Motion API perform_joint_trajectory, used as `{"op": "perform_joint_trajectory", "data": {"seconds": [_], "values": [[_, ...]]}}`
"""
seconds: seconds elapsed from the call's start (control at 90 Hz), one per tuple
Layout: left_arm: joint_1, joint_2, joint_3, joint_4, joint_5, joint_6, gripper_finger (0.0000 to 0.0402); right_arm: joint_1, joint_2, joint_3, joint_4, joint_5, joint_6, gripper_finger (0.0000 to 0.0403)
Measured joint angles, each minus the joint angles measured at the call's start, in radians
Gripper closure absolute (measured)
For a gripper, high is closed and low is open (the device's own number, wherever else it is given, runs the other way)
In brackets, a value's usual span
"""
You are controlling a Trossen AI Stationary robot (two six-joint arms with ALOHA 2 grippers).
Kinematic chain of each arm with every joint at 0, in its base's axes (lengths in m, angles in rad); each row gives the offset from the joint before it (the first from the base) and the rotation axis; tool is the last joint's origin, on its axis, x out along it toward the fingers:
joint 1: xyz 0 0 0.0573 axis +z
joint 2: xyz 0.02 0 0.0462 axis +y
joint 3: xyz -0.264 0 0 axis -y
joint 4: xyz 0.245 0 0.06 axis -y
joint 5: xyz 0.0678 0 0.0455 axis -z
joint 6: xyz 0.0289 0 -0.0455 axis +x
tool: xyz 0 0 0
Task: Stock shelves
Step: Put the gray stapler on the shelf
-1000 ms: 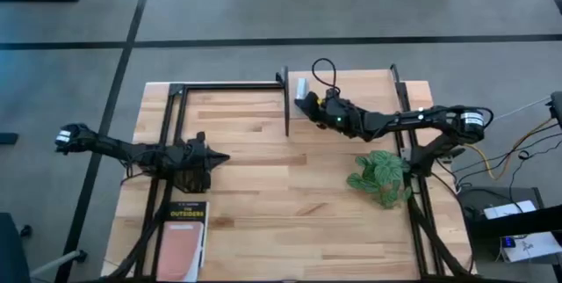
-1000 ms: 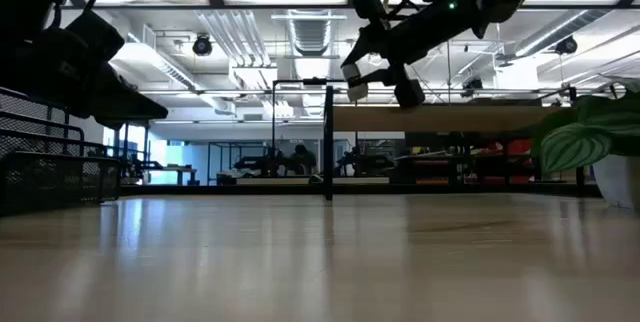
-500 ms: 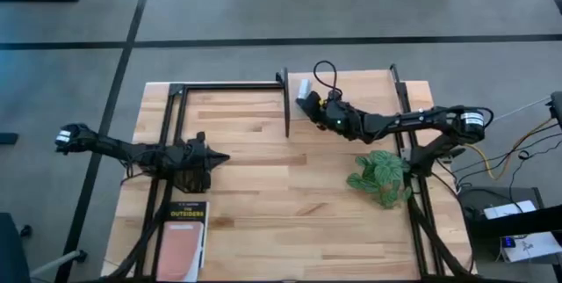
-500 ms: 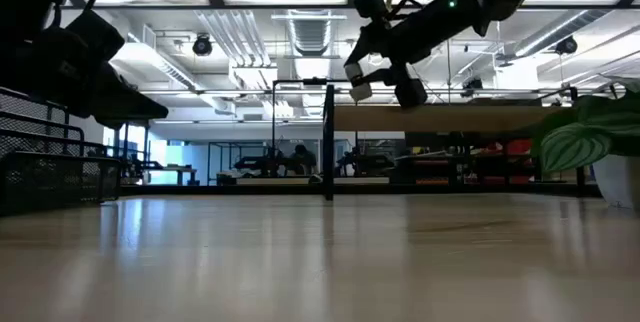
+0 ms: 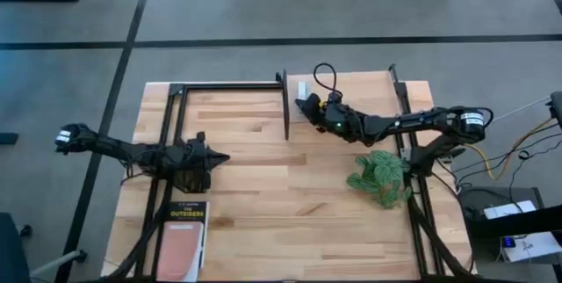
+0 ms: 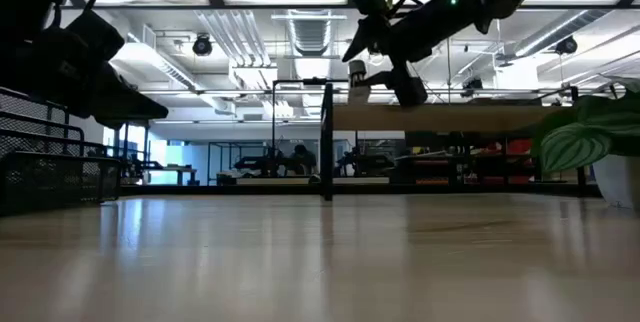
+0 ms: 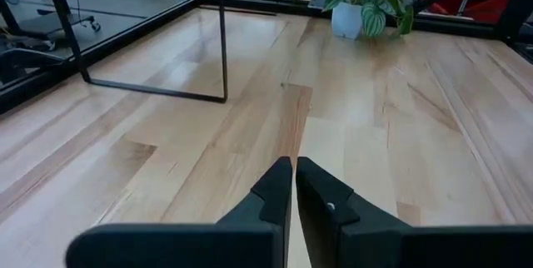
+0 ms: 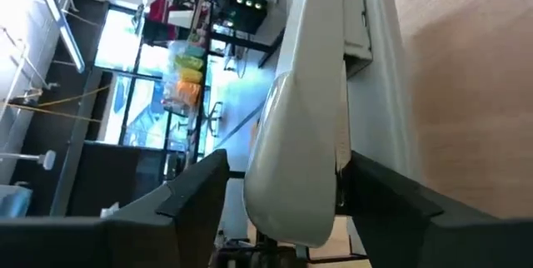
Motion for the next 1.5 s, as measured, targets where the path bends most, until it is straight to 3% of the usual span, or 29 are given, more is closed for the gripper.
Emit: {"op": "perform_joint_trajectory", "data": {"seconds": [0.3, 1.222, 1.5], "values": [[0.000, 0.000, 0.000, 0.000, 0.000, 0.000, 0.0397, 0.019, -0.009, -0.001, 0.011, -0.010, 0.065, 0.0207], [0.000, 0.000, 0.000, 0.000, 0.000, 0.000, 0.0397, 0.082, -0.061, 0.003, 0.029, 0.070, -0.018, 0.0216], [0.000, 0.000, 0.000, -0.001, 0.000, 0.000, 0.0397, 0.117, -0.072, 0.005, -0.130, 0.061, 0.062, 0.0217]]}}
